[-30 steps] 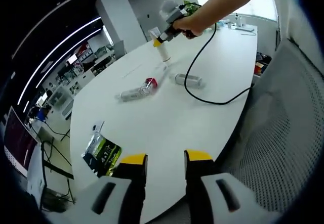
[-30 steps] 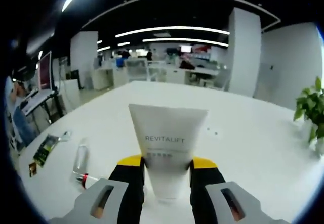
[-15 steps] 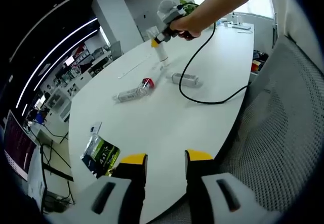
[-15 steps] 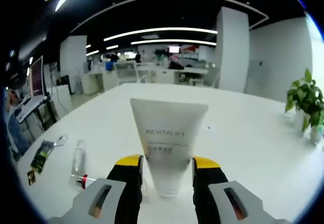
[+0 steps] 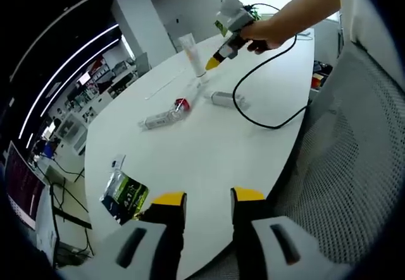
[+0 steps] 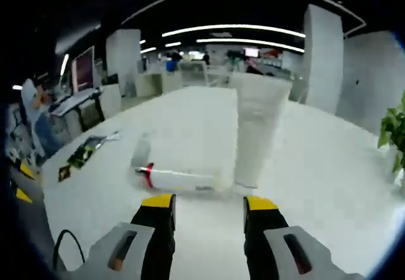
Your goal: Arrange the skincare products in the storage area until every visible bottle or jar stands upright without overlapping.
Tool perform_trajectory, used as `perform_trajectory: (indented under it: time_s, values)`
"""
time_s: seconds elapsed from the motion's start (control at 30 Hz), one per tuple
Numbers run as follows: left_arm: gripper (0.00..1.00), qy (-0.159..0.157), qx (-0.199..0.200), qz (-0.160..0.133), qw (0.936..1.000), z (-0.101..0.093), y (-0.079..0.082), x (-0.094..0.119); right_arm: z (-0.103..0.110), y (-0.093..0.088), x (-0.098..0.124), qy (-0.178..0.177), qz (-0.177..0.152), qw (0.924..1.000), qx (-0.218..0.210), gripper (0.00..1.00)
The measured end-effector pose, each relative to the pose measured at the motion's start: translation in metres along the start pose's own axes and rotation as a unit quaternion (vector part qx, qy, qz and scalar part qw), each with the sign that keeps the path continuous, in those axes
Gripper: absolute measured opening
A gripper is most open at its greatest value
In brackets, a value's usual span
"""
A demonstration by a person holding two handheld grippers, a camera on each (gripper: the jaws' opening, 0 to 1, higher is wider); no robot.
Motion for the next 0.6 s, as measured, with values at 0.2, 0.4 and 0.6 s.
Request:
perform_trajectory:
  time_s: [0.2, 0.4, 0.6]
  values:
    - [0.28, -0.007, -0.005, 0.002, 1.0, -0.002, 0.0, -0.001, 0.016, 0.037, -0.029, 0.081, 0.044, 0.979, 0.182, 0.37]
    - [0.28, 0.002, 0.003, 0.01, 0.9999, 0.001, -0.003, -0.001, 0.022, 0.051, -0.074, 0.167, 0.158, 0.9326, 0.278, 0.43]
    - [0.28, 0.004, 0.004, 0.014, 0.9999, 0.002, -0.004, -0.001, 0.03, 0.042, -0.105, 0.245, 0.278, 0.8303, 0.416, 0.47]
Point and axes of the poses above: the point that each gripper's makers call its tool centre point, and the gripper's own axes: x roughly backward along the fingers, z roughly to its left, y roughly out of its top, the point moved 8 cm from there along x, roughly backward along the fingers
